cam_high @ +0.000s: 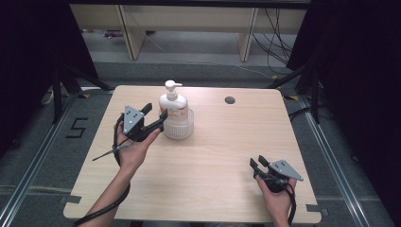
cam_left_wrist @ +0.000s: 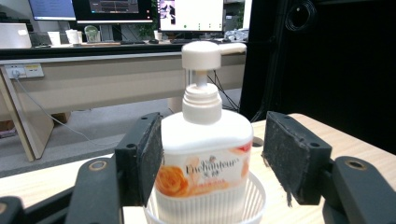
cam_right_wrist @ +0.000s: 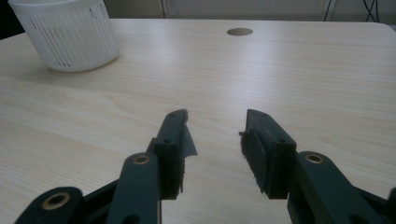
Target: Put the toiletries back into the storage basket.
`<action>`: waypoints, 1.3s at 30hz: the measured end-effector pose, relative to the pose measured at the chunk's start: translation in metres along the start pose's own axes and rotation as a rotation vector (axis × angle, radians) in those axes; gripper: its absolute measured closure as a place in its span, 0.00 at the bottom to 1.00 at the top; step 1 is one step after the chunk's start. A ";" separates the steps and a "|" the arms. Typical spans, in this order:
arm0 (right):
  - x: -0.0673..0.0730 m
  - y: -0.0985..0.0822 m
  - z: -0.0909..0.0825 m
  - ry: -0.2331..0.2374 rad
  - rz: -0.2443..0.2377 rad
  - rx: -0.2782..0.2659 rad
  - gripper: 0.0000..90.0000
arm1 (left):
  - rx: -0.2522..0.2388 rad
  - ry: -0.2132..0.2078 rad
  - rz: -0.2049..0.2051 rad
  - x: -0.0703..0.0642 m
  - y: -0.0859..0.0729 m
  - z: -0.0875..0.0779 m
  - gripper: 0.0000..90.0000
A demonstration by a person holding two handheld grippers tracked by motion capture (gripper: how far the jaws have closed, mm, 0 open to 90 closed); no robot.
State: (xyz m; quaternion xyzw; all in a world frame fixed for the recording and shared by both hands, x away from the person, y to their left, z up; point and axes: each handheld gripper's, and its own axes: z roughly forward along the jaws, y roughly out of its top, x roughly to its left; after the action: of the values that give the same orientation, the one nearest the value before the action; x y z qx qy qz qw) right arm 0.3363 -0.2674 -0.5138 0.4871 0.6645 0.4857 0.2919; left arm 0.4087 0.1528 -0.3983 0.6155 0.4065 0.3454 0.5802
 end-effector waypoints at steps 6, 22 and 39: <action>0.000 0.000 0.000 0.002 0.001 -0.001 0.66 | 0.007 -0.015 -0.003 0.000 -0.013 -0.010 0.41; 0.000 0.000 0.000 -0.005 0.000 0.002 0.66 | 0.034 -0.023 0.022 0.008 -0.050 -0.033 0.41; 0.000 0.000 0.000 -0.012 -0.002 0.003 0.65 | 0.089 0.004 0.005 0.024 -0.106 -0.053 0.41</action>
State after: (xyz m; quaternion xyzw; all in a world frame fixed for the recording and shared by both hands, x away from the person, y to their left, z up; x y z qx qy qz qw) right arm 0.3364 -0.2669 -0.5141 0.4899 0.6638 0.4816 0.2957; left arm 0.3605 0.1971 -0.5006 0.6410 0.4211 0.3294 0.5507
